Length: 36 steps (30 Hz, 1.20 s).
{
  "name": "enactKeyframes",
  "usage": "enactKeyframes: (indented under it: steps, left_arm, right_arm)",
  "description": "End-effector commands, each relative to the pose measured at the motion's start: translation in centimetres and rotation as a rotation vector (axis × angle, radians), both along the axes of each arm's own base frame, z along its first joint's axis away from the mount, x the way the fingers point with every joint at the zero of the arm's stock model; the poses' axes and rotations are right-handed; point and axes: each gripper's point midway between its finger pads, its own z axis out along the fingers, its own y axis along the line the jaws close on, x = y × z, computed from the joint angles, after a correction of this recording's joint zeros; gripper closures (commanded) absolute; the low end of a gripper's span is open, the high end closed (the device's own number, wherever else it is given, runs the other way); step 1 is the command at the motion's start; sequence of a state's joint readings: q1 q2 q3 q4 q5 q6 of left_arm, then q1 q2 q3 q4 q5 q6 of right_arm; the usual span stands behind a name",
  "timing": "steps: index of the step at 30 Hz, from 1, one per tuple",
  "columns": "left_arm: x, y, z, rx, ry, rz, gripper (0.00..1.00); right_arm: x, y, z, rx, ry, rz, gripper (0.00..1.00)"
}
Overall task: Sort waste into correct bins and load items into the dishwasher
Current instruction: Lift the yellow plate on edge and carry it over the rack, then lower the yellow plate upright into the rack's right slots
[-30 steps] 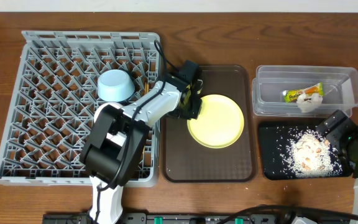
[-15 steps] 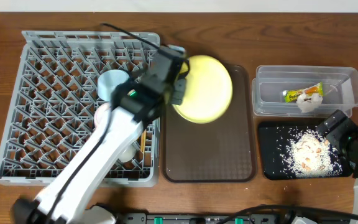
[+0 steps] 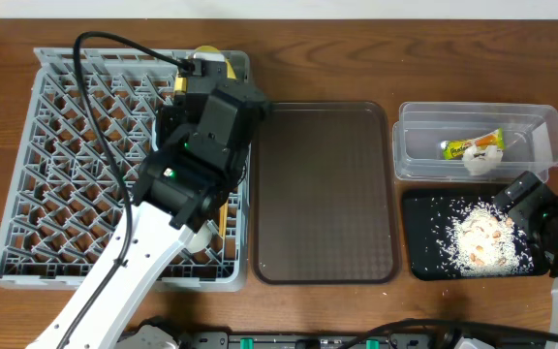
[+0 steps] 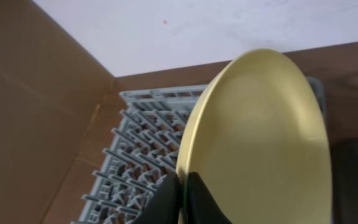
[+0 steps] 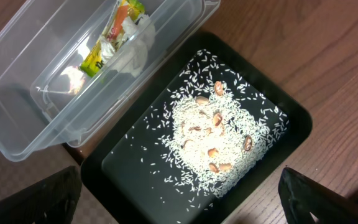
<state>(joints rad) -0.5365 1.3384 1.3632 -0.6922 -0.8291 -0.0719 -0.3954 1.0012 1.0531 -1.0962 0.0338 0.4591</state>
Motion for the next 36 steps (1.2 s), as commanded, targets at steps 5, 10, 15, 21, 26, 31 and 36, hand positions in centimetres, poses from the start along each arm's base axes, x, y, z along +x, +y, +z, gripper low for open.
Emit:
enactKeyframes:
  steps: [5,10,15,21,26,31,36]
  left_arm:
    - [1.5,0.2,-3.2,0.126,0.083,0.053,0.92]
    - [2.7,-0.5,-6.2,0.179,0.163,0.048,0.93]
    - [3.4,-0.9,-8.4,0.209,0.213,0.046,0.92]
    - [3.6,-1.1,-9.0,0.214,0.229,0.043,0.67]
    - [3.6,-0.9,-9.0,0.207,0.225,0.051,0.39]
    - [3.5,-1.4,-9.4,0.065,0.244,0.000,0.34]
    - [3.0,-1.3,-7.9,-0.216,0.205,-0.035,0.29]
  right_arm:
    - [0.0,-0.3,0.4,-0.015,-0.006,0.001,0.01]
    - [0.0,-0.3,0.4,-0.015,-0.006,0.001,0.01]
    - [0.0,-0.3,0.4,-0.015,-0.006,0.001,0.01]
    - [0.0,-0.3,0.4,-0.015,-0.006,0.001,0.01]
    - [0.0,-0.3,0.4,-0.015,-0.006,0.001,0.01]
    - [0.0,-0.3,0.4,-0.015,-0.006,0.001,0.01]
    - [0.0,-0.3,0.4,-0.015,-0.006,0.001,0.01]
